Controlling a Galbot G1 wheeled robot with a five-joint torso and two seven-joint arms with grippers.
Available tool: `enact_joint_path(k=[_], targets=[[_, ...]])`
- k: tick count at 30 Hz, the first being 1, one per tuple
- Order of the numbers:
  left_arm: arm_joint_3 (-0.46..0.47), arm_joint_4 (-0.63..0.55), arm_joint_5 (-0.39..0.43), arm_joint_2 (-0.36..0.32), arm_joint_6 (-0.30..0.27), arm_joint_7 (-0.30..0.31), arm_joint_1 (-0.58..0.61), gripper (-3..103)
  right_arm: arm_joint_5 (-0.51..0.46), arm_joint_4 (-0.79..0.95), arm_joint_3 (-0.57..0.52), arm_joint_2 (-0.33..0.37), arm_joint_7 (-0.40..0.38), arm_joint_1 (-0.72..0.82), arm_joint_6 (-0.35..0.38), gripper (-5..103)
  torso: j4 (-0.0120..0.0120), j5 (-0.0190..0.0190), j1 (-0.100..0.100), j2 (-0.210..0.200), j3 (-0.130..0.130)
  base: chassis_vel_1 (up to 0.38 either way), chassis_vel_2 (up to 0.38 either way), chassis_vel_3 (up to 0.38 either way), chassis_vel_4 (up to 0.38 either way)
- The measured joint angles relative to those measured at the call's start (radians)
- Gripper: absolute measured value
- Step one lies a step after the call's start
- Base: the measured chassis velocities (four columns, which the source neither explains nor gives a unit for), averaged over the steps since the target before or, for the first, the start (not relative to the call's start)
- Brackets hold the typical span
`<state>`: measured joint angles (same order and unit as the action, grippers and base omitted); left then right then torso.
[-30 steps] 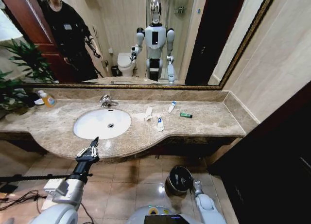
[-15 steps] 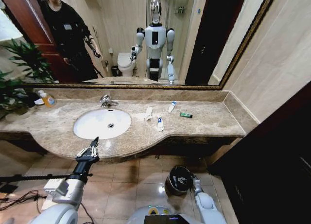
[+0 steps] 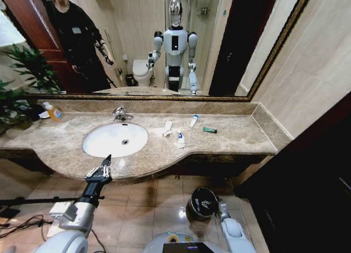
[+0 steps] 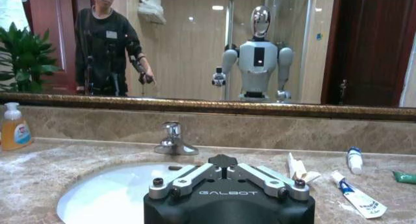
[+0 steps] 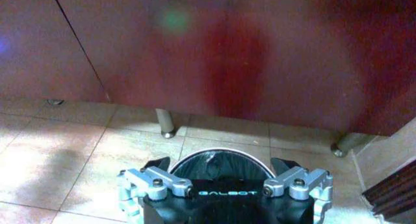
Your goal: Pick up the trash from the sink and place it in the trash bin.
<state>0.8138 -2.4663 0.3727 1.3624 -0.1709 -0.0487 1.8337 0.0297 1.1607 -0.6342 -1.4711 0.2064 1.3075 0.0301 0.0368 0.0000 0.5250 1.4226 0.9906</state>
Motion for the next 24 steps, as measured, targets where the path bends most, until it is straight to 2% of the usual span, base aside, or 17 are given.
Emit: enact_joint_path(k=[12, 17, 21, 22, 24], targets=[[0.0, 0.0, 0.0, 0.0, 0.0, 0.0, 0.0, 0, -0.02, 0.035, 0.004, 0.006, -0.004, 0.016, 0.022, 100, 0.0, 0.0001, 0.0, 0.0, 0.0, 0.0, 0.0, 0.0, 0.0], [0.0, 0.0, 0.0, 0.0, 0.0, 0.0, 0.0, 0, -0.095, 0.149, 0.012, 0.04, -0.013, 0.069, 0.068, 100, 0.0, 0.0001, 0.0, 0.0, 0.0, 0.0, 0.0, 0.0, 0.0], [0.0, 0.0, 0.0, 0.0, 0.0, 0.0, 0.0, 0, -0.194, 0.354, 0.015, 0.081, -0.03, 0.136, 0.105, 100, 0.0, -0.0001, 0.0, 0.0, 0.0, 0.0, 0.0, 0.0, 0.0], [0.0, 0.0, 0.0, 0.0, 0.0, 0.0, 0.0, 0, -0.194, 0.354, 0.015, 0.081, -0.03, 0.136, 0.105, 100, 0.0, -0.0001, 0.0, 0.0, 0.0, 0.0, 0.0, 0.0, 0.0], [0.0, 0.0, 0.0, 0.0, 0.0, 0.0, 0.0, 0, -0.237, 0.48, 0.016, 0.096, -0.072, 0.168, 0.117, 100, 0.0, -0.0001, 0.0, 0.0, 0.0, 0.0, 0.0, 0.0, 0.0]])
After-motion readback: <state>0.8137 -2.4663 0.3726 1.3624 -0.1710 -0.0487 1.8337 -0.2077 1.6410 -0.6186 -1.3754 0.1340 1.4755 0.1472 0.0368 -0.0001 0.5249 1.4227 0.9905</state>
